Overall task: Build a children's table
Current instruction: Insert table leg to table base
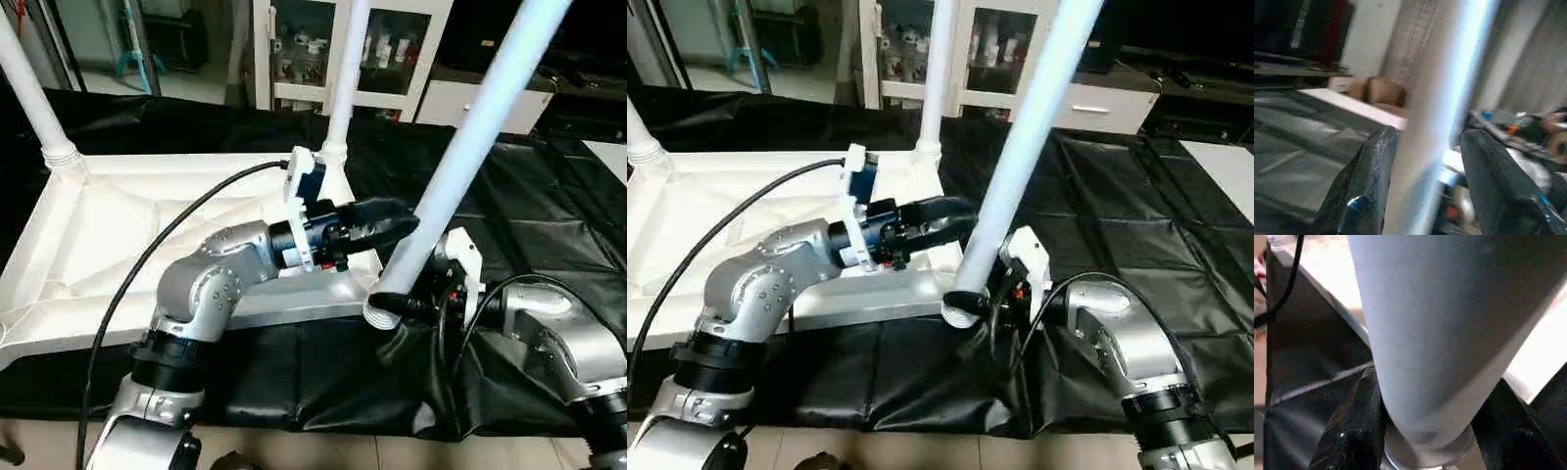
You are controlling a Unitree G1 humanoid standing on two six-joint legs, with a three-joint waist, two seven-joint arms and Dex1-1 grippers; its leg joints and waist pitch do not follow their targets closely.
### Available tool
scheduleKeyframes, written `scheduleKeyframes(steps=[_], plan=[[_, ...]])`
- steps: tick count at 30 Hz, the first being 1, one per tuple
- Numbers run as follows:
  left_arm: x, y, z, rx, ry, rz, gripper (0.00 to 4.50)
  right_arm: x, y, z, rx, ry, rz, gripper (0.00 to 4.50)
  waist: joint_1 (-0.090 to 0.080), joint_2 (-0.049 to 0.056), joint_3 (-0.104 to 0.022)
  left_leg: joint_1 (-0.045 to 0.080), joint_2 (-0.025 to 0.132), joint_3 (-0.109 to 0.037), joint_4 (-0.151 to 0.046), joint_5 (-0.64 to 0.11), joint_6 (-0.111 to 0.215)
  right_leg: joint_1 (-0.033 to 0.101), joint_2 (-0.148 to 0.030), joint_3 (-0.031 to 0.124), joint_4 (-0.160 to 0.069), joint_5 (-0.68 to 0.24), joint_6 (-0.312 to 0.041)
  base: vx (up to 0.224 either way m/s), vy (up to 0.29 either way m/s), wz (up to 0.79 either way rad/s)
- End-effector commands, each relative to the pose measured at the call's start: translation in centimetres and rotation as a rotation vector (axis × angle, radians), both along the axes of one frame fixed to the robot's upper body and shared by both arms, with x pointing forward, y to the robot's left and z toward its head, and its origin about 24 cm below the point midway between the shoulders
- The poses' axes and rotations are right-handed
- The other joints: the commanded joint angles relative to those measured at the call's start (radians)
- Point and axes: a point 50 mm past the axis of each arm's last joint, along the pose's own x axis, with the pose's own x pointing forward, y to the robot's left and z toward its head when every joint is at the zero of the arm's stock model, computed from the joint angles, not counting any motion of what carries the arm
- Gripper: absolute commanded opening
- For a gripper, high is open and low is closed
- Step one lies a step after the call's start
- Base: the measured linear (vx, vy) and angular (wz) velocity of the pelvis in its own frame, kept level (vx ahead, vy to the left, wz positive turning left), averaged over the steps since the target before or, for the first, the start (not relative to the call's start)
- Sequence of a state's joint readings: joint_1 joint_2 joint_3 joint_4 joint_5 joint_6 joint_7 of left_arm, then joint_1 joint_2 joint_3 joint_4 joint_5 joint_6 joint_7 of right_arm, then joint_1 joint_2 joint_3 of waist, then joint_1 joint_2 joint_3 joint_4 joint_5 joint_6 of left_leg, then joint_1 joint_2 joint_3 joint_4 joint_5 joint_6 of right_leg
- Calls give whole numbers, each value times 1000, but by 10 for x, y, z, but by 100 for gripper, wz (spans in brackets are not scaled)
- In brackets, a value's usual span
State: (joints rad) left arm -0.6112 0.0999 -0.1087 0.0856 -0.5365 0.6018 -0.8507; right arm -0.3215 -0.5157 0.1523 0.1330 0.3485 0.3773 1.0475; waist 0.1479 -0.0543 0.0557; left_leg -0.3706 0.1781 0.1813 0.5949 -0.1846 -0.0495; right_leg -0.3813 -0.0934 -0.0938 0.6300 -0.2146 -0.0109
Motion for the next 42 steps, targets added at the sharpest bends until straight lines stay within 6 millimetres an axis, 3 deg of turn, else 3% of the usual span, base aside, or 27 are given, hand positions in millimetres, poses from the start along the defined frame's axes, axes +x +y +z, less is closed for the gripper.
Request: scheduleKeyframes(steps=[1,4,5,8,9,10,15,16,23,26,28,32,39,40,42], plan=[[7,-7,4,43,-30,60,240,1,2,6,-28,-36,19,196,2,-9,-64,14,61,-22,-67,-116,31,51,-76,61,-76,-83,-191,0,0,0],[10,-9,6,41,-38,73,240,3,4,9,-29,-43,26,196,2,-10,-65,12,59,-22,-64,-104,36,51,-75,60,-73,-61,-196,0,0,0],[8,-10,8,33,-43,60,240,3,5,9,-35,-40,33,196,2,-16,-66,10,59,-22,-64,-97,40,53,-76,60,-71,-55,-198,0,0,0],[2,-14,14,-2,-51,5,240,2,6,9,-58,-24,51,196,2,-13,-66,11,59,-21,-62,-85,49,51,-75,59,-69,-41,-210,0,0,0],[-1,-16,17,-25,-56,-18,240,2,6,9,-64,-8,58,196,0,-18,-65,10,59,-20,-62,-84,50,51,-75,59,-69,-42,-211,0,0,0],[-4,-17,19,-47,-61,-38,240,2,6,9,-67,8,64,196,3,-16,-65,11,61,-20,-62,-82,54,51,-76,59,-69,-46,-218,0,0,0],[-24,-17,20,-91,-20,-219,240,7,7,14,-34,11,34,196,5,-17,-63,12,62,-17,-63,-91,42,46,-76,60,-66,-55,-238,0,0,0],[-27,-15,16,-73,-1,-246,240,7,7,16,-35,5,40,195,3,-18,-62,14,61,-18,-64,-100,41,47,-73,59,-68,-66,-227,0,0,0],[-21,-8,11,-9,-17,-193,240,5,7,20,-48,4,80,195,5,-21,-61,16,61,-19,-67,-109,22,47,-74,61,-71,-92,-200,0,0,0],[-5,-13,11,42,-58,-29,240,2,13,18,-82,8,117,195,5,-29,-62,15,62,-21,-65,-94,24,49,-74,61,-70,-55,-198,0,0,0],[0,-14,13,41,-60,15,240,2,15,19,-75,4,117,195,7,-28,-64,14,61,-23,-65,-90,25,52,-76,61,-69,-54,-185,0,0,0],[2,-13,16,29,-60,23,240,3,17,20,-72,-3,115,195,8,-32,-64,13,61,-21,-63,-80,22,51,-77,60,-65,-28,-204,0,0,0],[-8,-15,19,-36,-45,-64,240,5,17,22,-73,-22,95,195,9,-28,-63,16,62,-21,-64,-100,15,50,-76,60,-66,-43,-212,0,0,0],[-9,-15,19,-39,-41,-71,222,6,16,23,-74,-24,91,195,9,-21,-63,17,62,-21,-64,-101,13,49,-76,60,-65,-38,-214,0,0,0],[-8,-14,18,-35,-27,-73,204,6,15,23,-77,-30,82,195,9,-23,-63,17,62,-21,-65,-107,10,49,-75,60,-67,-39,-213,0,0,0]])
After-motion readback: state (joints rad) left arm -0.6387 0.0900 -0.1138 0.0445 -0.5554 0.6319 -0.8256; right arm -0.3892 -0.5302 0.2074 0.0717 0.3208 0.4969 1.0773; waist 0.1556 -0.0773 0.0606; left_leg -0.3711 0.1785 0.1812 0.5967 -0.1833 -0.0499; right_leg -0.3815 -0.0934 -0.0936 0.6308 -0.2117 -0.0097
